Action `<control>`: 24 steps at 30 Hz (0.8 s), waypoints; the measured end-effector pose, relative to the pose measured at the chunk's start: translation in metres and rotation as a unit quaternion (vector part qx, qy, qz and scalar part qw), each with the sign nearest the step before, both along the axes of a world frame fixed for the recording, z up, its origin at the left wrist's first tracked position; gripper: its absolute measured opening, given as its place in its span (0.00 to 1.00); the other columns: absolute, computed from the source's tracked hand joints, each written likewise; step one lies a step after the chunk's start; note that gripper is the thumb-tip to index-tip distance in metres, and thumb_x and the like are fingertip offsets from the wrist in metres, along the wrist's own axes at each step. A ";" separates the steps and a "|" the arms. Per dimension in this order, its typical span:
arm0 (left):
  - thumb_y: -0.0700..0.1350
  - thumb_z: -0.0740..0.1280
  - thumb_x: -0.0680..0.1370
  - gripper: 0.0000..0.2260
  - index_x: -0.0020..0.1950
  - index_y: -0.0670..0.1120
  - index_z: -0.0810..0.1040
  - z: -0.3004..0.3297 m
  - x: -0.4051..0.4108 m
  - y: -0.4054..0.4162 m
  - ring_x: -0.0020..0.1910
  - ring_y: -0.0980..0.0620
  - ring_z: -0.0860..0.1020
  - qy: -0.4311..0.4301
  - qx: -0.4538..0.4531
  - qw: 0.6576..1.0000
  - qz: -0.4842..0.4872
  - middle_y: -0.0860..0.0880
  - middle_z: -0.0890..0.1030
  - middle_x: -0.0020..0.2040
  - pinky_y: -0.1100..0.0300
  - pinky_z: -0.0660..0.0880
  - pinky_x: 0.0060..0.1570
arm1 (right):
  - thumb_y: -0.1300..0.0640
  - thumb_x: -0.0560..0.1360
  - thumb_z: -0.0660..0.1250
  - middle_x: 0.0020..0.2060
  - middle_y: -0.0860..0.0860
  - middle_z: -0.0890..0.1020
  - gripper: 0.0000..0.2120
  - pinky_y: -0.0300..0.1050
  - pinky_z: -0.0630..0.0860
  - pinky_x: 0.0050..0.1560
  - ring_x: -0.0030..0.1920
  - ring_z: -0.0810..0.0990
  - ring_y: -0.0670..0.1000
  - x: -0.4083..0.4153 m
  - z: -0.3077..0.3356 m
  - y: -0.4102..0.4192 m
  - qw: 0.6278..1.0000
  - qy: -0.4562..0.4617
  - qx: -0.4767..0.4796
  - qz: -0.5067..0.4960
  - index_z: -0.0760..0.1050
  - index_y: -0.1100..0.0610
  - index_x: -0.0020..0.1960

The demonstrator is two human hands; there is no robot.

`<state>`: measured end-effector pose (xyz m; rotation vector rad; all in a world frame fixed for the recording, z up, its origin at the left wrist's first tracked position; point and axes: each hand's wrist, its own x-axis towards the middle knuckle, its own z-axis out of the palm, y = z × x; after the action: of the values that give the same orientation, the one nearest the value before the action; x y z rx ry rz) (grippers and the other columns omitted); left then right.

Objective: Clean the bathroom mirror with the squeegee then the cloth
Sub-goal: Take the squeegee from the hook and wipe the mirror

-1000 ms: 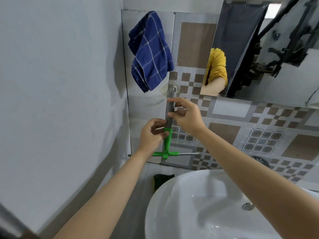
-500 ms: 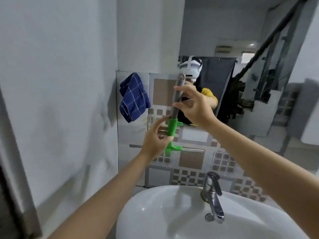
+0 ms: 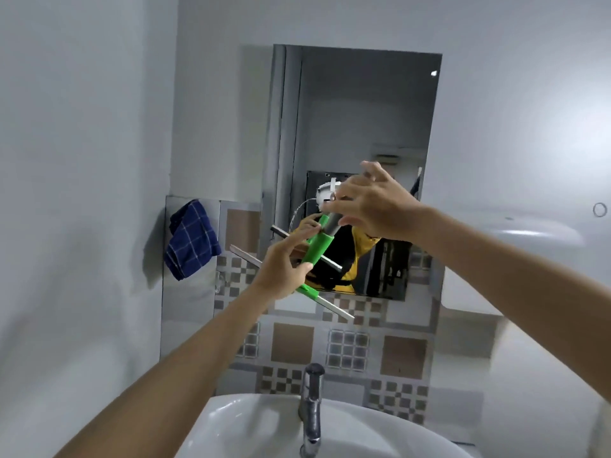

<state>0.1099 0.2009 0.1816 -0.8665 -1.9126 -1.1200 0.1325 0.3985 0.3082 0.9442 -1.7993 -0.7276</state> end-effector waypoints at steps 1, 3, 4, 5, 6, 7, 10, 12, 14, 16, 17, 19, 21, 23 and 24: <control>0.29 0.70 0.69 0.29 0.66 0.50 0.71 0.004 0.002 0.004 0.45 0.62 0.79 -0.002 -0.006 1.000 -0.003 0.51 0.79 0.52 0.71 0.75 0.49 | 0.49 0.72 0.69 0.50 0.51 0.81 0.20 0.60 0.67 0.63 0.51 0.80 0.56 0.005 0.005 0.005 1.000 -0.015 0.014 -0.014 0.73 0.47 0.63; 0.29 0.68 0.69 0.29 0.65 0.52 0.71 0.011 0.001 0.008 0.48 0.58 0.80 -0.004 -0.021 1.000 -0.009 0.50 0.80 0.53 0.66 0.77 0.51 | 0.46 0.74 0.65 0.47 0.52 0.79 0.22 0.56 0.77 0.50 0.43 0.80 0.55 0.013 0.012 0.014 0.997 -0.060 0.022 -0.043 0.68 0.46 0.67; 0.29 0.67 0.69 0.28 0.65 0.52 0.72 0.016 0.001 0.009 0.50 0.55 0.80 -0.001 -0.028 1.000 -0.009 0.50 0.80 0.53 0.64 0.77 0.51 | 0.45 0.75 0.63 0.46 0.52 0.78 0.22 0.53 0.79 0.41 0.39 0.79 0.54 0.015 0.015 0.019 0.996 -0.073 0.026 -0.050 0.65 0.45 0.68; 0.28 0.67 0.69 0.27 0.63 0.50 0.73 0.021 0.002 0.011 0.50 0.54 0.80 0.004 -0.032 0.999 -0.009 0.49 0.80 0.54 0.63 0.78 0.50 | 0.44 0.76 0.62 0.46 0.53 0.77 0.22 0.50 0.79 0.34 0.37 0.78 0.53 0.017 0.017 0.024 0.995 -0.075 0.033 -0.048 0.63 0.45 0.68; 0.27 0.66 0.69 0.25 0.61 0.49 0.75 0.027 0.003 0.012 0.51 0.53 0.80 0.010 -0.030 0.999 -0.012 0.49 0.80 0.54 0.64 0.77 0.50 | 0.45 0.76 0.61 0.45 0.54 0.77 0.22 0.47 0.78 0.30 0.34 0.78 0.52 0.018 0.017 0.030 0.996 -0.072 0.042 -0.033 0.63 0.44 0.68; 0.27 0.66 0.69 0.23 0.59 0.48 0.76 0.033 0.004 0.013 0.51 0.52 0.80 0.017 -0.027 0.999 -0.021 0.49 0.80 0.54 0.66 0.77 0.51 | 0.46 0.76 0.62 0.42 0.53 0.78 0.22 0.45 0.77 0.27 0.32 0.78 0.52 0.019 0.017 0.035 0.996 -0.070 0.048 -0.018 0.62 0.44 0.68; 0.26 0.65 0.70 0.21 0.56 0.47 0.78 0.053 0.003 0.015 0.52 0.54 0.78 0.035 -0.038 0.997 -0.052 0.52 0.78 0.54 0.66 0.76 0.53 | 0.49 0.75 0.65 0.34 0.51 0.80 0.21 0.41 0.74 0.24 0.28 0.77 0.51 0.019 0.018 0.046 0.997 -0.067 0.025 0.013 0.65 0.45 0.66; 0.27 0.64 0.70 0.20 0.56 0.46 0.78 0.067 -0.005 0.015 0.52 0.54 0.78 0.055 -0.063 0.995 -0.048 0.51 0.78 0.55 0.63 0.76 0.54 | 0.52 0.74 0.69 0.30 0.50 0.77 0.17 0.37 0.68 0.23 0.25 0.73 0.48 0.017 0.021 0.051 0.998 -0.056 -0.009 0.025 0.73 0.47 0.62; 0.28 0.65 0.71 0.19 0.57 0.45 0.78 0.079 -0.017 0.014 0.52 0.53 0.78 0.092 -0.078 0.992 -0.022 0.49 0.79 0.55 0.58 0.78 0.53 | 0.53 0.73 0.70 0.29 0.49 0.75 0.16 0.35 0.63 0.23 0.24 0.69 0.48 0.013 0.025 0.054 0.998 -0.046 -0.044 0.016 0.76 0.47 0.60; 0.31 0.67 0.70 0.18 0.59 0.44 0.78 0.089 -0.028 0.011 0.51 0.54 0.77 0.136 -0.085 0.987 0.017 0.50 0.80 0.53 0.54 0.77 0.53 | 0.51 0.73 0.68 0.29 0.50 0.74 0.17 0.33 0.61 0.24 0.24 0.70 0.48 0.007 0.028 0.055 0.996 -0.038 -0.076 0.005 0.76 0.47 0.62; 0.33 0.69 0.70 0.19 0.60 0.44 0.77 0.094 -0.035 0.008 0.52 0.53 0.77 0.153 -0.090 0.983 0.036 0.49 0.79 0.53 0.52 0.76 0.55 | 0.50 0.74 0.66 0.30 0.50 0.75 0.17 0.34 0.63 0.23 0.24 0.71 0.49 0.003 0.029 0.055 0.995 -0.039 -0.093 0.001 0.75 0.47 0.62; 0.38 0.71 0.70 0.23 0.64 0.44 0.73 0.099 -0.050 -0.002 0.60 0.49 0.74 0.166 -0.108 0.977 0.077 0.45 0.77 0.60 0.48 0.71 0.62 | 0.45 0.76 0.58 0.31 0.51 0.76 0.18 0.38 0.69 0.22 0.24 0.73 0.51 -0.005 0.035 0.053 0.991 -0.039 -0.127 -0.007 0.75 0.46 0.63; 0.45 0.71 0.70 0.28 0.68 0.46 0.68 0.102 -0.066 -0.015 0.67 0.46 0.68 0.159 -0.115 0.974 0.118 0.42 0.71 0.67 0.44 0.66 0.66 | 0.43 0.75 0.57 0.33 0.52 0.78 0.19 0.37 0.67 0.24 0.27 0.74 0.52 -0.018 0.043 0.054 0.987 -0.020 -0.157 -0.027 0.74 0.44 0.64; 0.51 0.69 0.70 0.31 0.71 0.47 0.64 0.106 -0.080 -0.032 0.70 0.45 0.63 0.149 -0.106 0.971 0.152 0.43 0.66 0.71 0.43 0.62 0.68 | 0.42 0.75 0.61 0.37 0.52 0.79 0.20 0.39 0.68 0.27 0.32 0.76 0.53 -0.030 0.052 0.057 0.980 -0.006 -0.189 -0.061 0.72 0.42 0.65; 0.53 0.70 0.70 0.32 0.71 0.47 0.63 0.109 -0.088 -0.040 0.71 0.45 0.61 0.147 -0.103 0.969 0.167 0.44 0.64 0.72 0.43 0.61 0.69 | 0.41 0.74 0.61 0.40 0.52 0.80 0.20 0.41 0.70 0.29 0.35 0.78 0.53 -0.037 0.058 0.058 0.976 -0.007 -0.205 -0.070 0.71 0.41 0.66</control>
<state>0.0217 0.1604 0.2903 -0.7361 -1.8568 -0.5660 0.0960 0.4567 0.3663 0.5540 -1.9435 -0.4076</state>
